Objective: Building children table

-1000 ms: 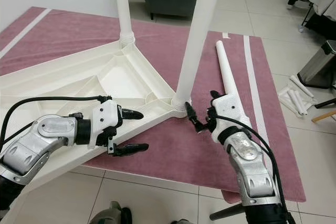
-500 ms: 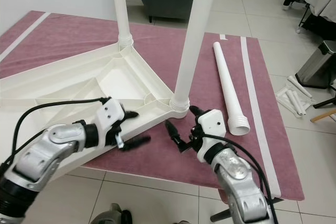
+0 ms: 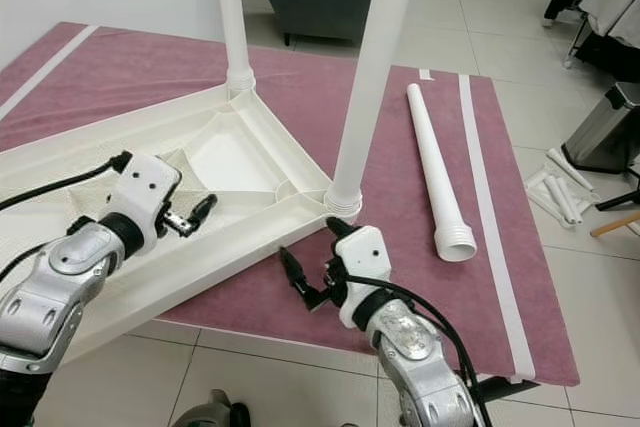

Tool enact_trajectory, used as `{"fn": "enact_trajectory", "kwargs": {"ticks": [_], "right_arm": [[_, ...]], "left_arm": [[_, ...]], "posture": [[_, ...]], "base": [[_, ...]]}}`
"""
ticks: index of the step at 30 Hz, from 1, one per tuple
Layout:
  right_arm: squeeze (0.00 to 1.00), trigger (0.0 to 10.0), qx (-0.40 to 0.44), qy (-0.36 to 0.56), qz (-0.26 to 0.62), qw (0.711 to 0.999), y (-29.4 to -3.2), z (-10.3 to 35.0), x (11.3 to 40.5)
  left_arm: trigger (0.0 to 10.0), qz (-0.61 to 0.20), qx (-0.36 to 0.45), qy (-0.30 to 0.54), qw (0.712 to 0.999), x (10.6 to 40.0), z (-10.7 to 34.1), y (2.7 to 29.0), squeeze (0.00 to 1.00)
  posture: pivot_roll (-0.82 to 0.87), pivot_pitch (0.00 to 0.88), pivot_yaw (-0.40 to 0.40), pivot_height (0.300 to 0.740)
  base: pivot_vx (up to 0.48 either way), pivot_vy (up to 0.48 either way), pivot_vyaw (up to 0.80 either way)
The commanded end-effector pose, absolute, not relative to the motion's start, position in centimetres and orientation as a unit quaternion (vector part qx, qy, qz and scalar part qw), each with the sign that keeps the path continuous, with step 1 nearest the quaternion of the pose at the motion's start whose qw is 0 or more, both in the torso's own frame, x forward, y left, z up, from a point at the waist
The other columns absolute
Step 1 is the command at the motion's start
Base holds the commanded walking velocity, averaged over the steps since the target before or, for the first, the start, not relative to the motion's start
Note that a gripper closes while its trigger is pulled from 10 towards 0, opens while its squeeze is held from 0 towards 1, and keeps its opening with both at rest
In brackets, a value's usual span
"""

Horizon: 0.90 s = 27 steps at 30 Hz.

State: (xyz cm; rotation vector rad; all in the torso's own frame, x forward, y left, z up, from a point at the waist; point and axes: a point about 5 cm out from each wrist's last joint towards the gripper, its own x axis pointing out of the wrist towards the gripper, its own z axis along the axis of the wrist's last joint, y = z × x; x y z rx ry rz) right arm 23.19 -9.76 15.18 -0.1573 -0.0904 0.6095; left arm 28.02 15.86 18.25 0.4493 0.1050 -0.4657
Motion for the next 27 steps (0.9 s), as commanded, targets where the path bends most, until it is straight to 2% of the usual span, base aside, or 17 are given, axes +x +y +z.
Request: {"fn": "enact_trajectory", "kwargs": {"ticks": [1,6,8,9,11,13,18,24,25,27], "right_arm": [[0.0,10.0,-0.092,-0.046,0.311,0.945,-9.2,15.0,23.4],[0.0,10.0,-0.107,-0.044,0.346,0.931,-7.2,14.6,23.7],[0.0,10.0,-0.139,-0.022,0.335,0.932,-7.1,13.5,24.1],[0.0,10.0,-0.139,-0.022,0.335,0.932,-7.1,13.5,24.1],[0.0,10.0,-0.163,0.003,0.33,0.93,-7.5,12.6,24.4],[0.0,10.0,-0.183,0.027,0.321,0.929,-8.1,11.9,24.8],[0.0,10.0,-0.213,0.045,0.339,0.915,-8.1,11.7,25.8],[0.0,10.0,-0.267,0.06,0.287,0.918,-9.2,11.5,29.0],[0.0,10.0,-0.283,0.06,0.256,0.922,-10.0,11.9,30.8],[0.0,10.0,-0.294,0.065,0.237,0.924,-10.5,12.1,31.9]], "left_arm": [[10.0,-0.224,0.217,0.069,0.948,28.2,18.3,16.9,0.0],[10.0,-0.3,0.191,0.079,0.931,28.0,19.4,17.9,0.0],[10.0,-0.383,0.202,0.087,0.897,26.2,19.6,18.2,0.0],[10.0,-0.383,0.202,0.087,0.897,26.2,19.6,18.2,0.0],[10.0,-0.436,0.214,0.104,0.868,24.7,19.2,18.3,0.0],[10.0,-0.459,0.222,0.119,0.852,23.8,18.6,18.4,0.0],[10.0,-0.454,0.228,0.121,0.853,24.0,18.3,18.2,0.0],[10.0,-0.477,0.208,0.118,0.846,23.4,18.5,17.5,0.0],[10.0,-0.499,0.191,0.118,0.837,22.5,18.6,17.3,0.0],[10.0,-0.515,0.181,0.119,0.83,21.7,18.7,17.1,0.0]], "posture": [[0.13,0.041,-0.004,0.74],[0.14,0.039,-0.02,0.74],[0.14,0.038,-0.028,0.74],[0.14,0.038,-0.028,0.74],[0.15,0.038,-0.032,0.74],[0.15,0.042,-0.033,0.74],[0.15,0.051,-0.035,0.74],[0.17,0.071,-0.037,0.74],[0.17,0.076,-0.038,0.74],[0.19,0.086,-0.038,0.74]], "base": [[0.0,0.0,0.0],[0.0,0.0,0.0],[0.0,0.0,0.0],[0.0,0.0,0.0],[0.0,0.0,0.0],[0.0,0.0,0.0],[0.0,0.0,0.0],[0.0,0.0,0.0],[0.0,0.0,0.0],[0.0,0.0,0.0]]}}
